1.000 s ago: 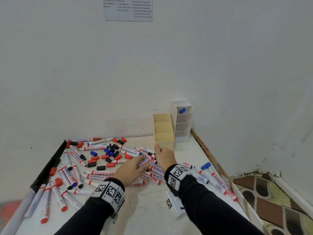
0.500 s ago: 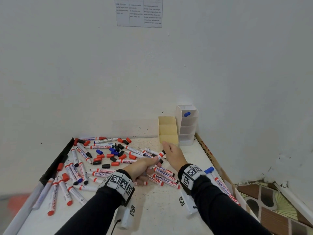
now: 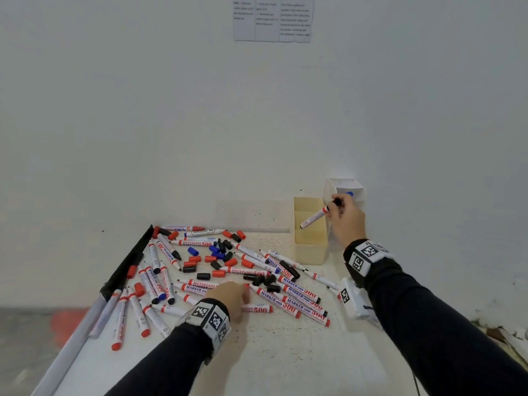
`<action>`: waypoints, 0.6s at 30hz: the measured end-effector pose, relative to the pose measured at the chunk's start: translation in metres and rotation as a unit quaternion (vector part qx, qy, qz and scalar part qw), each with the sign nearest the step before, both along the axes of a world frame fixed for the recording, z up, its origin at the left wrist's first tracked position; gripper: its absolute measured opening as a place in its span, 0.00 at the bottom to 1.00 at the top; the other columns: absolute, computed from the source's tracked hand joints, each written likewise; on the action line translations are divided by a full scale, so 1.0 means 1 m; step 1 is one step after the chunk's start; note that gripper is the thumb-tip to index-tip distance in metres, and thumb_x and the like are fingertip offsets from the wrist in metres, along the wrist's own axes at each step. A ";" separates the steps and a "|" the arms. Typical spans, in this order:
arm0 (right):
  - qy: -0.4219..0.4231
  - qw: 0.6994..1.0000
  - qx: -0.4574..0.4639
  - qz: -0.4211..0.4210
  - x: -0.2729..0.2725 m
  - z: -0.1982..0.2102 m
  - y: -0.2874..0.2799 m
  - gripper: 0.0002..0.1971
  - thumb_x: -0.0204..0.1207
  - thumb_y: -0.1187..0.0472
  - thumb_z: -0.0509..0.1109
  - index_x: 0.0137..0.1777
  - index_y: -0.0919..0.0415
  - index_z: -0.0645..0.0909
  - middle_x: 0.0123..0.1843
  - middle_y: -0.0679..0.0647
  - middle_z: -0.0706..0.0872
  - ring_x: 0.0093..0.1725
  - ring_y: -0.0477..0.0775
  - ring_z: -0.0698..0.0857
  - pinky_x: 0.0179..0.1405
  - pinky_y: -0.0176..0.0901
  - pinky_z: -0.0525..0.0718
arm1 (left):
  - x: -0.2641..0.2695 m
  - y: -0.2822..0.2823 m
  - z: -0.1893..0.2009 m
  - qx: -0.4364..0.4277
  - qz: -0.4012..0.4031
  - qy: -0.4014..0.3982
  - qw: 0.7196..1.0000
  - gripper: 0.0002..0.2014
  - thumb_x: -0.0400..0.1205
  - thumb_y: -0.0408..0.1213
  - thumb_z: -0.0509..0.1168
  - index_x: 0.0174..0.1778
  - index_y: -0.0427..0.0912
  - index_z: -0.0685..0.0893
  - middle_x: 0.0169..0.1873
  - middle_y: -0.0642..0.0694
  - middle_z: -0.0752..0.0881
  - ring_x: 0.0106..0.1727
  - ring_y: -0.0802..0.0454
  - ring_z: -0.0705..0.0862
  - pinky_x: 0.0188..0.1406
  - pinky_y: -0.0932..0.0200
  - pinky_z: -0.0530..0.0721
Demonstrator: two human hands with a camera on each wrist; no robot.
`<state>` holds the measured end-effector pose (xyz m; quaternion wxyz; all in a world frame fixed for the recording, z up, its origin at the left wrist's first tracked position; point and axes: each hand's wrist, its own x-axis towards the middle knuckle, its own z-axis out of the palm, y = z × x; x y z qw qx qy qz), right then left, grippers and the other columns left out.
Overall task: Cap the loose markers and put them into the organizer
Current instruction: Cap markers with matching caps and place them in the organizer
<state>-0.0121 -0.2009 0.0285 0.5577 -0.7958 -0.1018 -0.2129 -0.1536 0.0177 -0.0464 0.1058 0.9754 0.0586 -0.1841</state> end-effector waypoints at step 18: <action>-0.103 0.986 -0.125 -0.045 0.037 -0.008 0.038 0.13 0.80 0.71 0.59 0.61 0.70 0.80 0.59 0.67 0.77 0.54 0.60 0.80 0.57 0.32 0.69 | 0.017 0.021 0.015 0.106 0.042 -0.157 0.981 0.21 0.81 0.33 0.61 0.69 0.51 0.67 0.56 0.43 0.77 0.42 0.49 0.82 0.42 0.56 0.83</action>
